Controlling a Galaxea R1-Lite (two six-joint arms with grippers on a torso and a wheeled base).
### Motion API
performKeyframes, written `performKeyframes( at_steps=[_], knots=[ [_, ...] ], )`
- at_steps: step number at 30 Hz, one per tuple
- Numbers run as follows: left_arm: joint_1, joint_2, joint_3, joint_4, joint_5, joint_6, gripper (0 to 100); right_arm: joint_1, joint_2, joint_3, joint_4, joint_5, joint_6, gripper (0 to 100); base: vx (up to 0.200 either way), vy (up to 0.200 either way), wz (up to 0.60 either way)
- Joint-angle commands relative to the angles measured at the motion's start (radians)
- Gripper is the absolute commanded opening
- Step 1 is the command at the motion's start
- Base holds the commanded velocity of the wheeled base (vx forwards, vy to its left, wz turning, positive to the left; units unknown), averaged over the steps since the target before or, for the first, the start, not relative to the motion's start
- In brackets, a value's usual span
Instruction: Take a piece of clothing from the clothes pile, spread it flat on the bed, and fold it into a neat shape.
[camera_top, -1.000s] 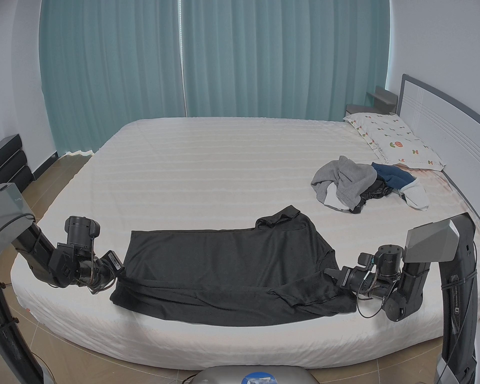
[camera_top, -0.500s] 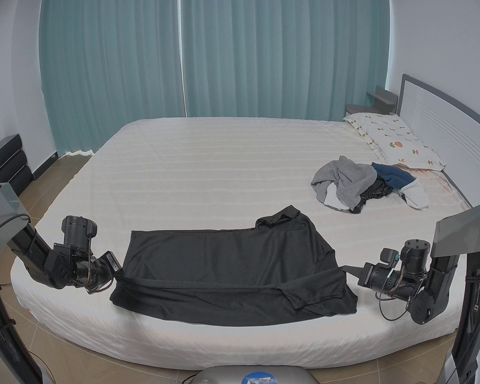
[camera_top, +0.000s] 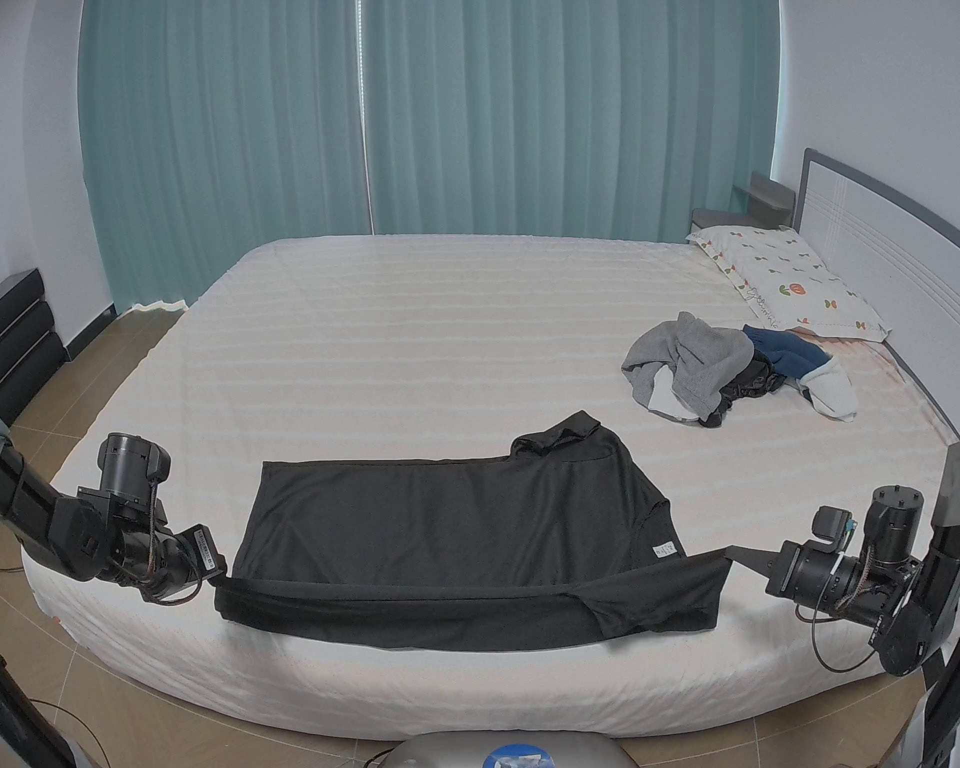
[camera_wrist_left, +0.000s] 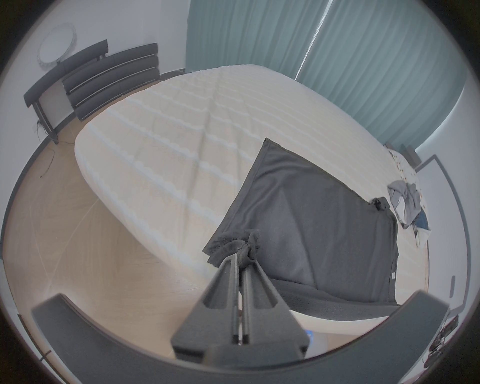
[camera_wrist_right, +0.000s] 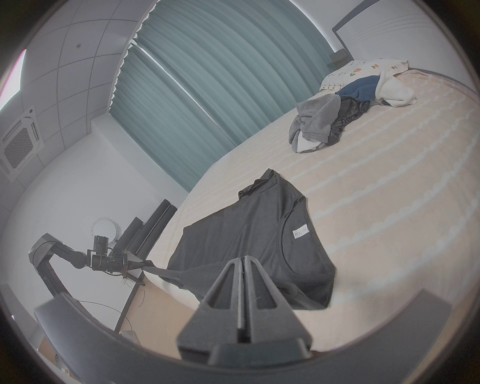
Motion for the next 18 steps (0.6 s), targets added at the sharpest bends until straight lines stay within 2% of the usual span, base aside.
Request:
performKeyframes(
  at_steps=[1,9,18],
  knots=[
    [-0.001,-0.066,0.015,0.046,0.006,0.026,0,-0.001,-0.078,0.069,-0.015,0.002,-0.006,0,0.000,0.000,0.00],
    [-0.004,-0.068,0.039,0.101,0.009,0.098,0,-0.001,-0.090,0.081,0.014,0.000,-0.006,0,0.000,0.000,0.00],
    [-0.004,-0.076,0.046,0.104,0.011,0.103,0,0.000,-0.181,0.081,0.203,0.000,-0.053,0,0.000,0.000,0.00]
  ],
)
